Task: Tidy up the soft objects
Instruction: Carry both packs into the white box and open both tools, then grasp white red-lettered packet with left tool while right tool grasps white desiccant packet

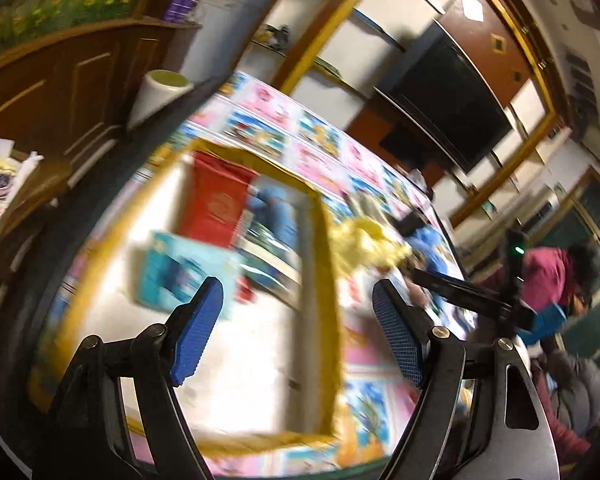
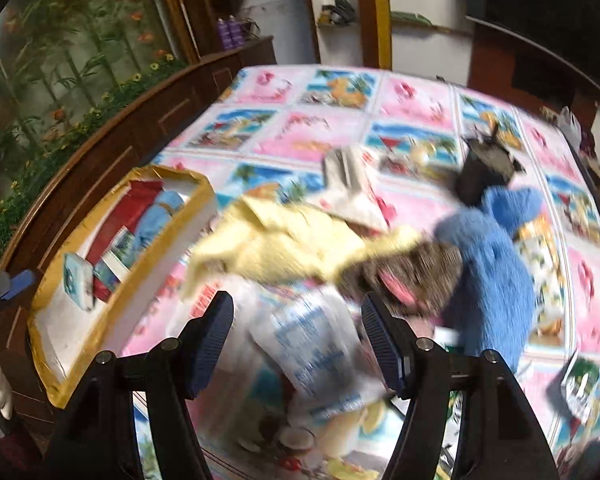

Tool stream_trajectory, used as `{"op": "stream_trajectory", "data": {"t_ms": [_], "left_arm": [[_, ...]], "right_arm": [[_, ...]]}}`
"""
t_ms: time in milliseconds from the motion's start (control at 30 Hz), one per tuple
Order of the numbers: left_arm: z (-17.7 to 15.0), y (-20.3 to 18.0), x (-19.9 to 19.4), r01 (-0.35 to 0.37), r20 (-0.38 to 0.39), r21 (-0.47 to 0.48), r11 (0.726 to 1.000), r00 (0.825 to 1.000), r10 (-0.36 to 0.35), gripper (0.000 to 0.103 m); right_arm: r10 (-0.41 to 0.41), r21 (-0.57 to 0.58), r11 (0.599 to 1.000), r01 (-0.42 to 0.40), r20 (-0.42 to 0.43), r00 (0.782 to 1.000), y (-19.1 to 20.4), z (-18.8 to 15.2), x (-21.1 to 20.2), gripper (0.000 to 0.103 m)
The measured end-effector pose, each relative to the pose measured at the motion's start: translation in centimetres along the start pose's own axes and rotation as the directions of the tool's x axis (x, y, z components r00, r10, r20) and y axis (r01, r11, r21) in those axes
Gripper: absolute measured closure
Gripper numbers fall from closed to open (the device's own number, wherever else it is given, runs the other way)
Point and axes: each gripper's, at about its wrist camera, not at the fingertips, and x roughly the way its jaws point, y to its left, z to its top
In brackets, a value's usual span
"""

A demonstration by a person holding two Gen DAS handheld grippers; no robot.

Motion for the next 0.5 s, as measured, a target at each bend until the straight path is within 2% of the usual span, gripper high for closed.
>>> {"op": "stream_trajectory", "data": {"t_ms": [200, 300, 400, 433, 467, 500], "left_arm": [[-1.9, -4.1, 1.7, 0.013, -0.069, 0.093, 0.996, 0.998, -0.006, 0.025], [-2.2, -5.9, 2.5, 0.009, -0.094, 0.131, 0.991, 0.996, 0.004, 0.025], [-2.7, -7.3, 3.5, 0.000, -0.116, 0.162, 0.987, 0.993, 0.019, 0.025], [-2.8, -7.7, 3.9, -0.006, -0.125, 0.172, 0.985, 0.992, 0.028, 0.025], [-2.8, -8.1, 4.4, -0.011, -0.136, 0.180, 0.984, 0.990, 0.036, 0.025], [-2.9, -8.4, 4.9, -0.014, -0.145, 0.187, 0.982, 0.989, 0.042, 0.025]], "right_arm": [[0.024, -0.055, 0.998, -0.027, -0.057, 0.998, 0.1, -2.2, 1.6, 0.036], [-0.069, -0.095, 0.994, 0.061, -0.077, 0.995, 0.6, -2.5, 3.2, 0.037], [-0.077, -0.095, 0.993, 0.070, -0.075, 0.994, 0.5, -2.7, 4.0, 0.037], [-0.084, -0.102, 0.992, 0.077, -0.065, 0.994, 0.6, -2.9, 4.0, 0.042], [-0.087, -0.105, 0.991, 0.081, -0.056, 0.995, 0.6, -3.1, 3.8, 0.057], [-0.081, -0.102, 0.992, 0.076, -0.050, 0.995, 0.5, -3.2, 3.6, 0.064]]}}
